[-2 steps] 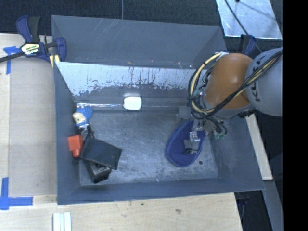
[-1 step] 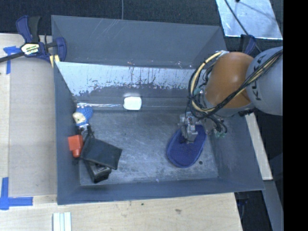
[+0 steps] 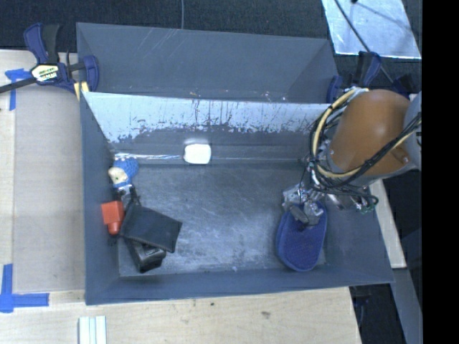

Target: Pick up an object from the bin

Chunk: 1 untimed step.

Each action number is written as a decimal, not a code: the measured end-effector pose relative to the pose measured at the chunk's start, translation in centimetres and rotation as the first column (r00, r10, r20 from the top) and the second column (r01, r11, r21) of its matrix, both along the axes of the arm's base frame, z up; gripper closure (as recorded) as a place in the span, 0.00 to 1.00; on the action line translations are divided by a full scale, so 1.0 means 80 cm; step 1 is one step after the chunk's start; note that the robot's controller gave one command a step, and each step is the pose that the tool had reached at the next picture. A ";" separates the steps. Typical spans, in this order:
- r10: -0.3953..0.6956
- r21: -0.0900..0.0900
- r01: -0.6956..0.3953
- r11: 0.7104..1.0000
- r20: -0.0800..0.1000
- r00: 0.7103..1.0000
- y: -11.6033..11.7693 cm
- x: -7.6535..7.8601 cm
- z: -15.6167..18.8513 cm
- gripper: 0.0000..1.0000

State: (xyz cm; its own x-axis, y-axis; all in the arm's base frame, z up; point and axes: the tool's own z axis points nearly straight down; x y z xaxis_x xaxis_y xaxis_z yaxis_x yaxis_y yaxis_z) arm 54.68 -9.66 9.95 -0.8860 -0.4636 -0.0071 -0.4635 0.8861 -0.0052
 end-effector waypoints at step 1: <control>0.001 0.002 -0.001 1.000 -0.004 1.000 0.002 -0.001 -0.002 0.00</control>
Offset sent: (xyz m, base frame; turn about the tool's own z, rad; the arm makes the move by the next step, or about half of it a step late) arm 0.0000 0.0000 0.0000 0.0000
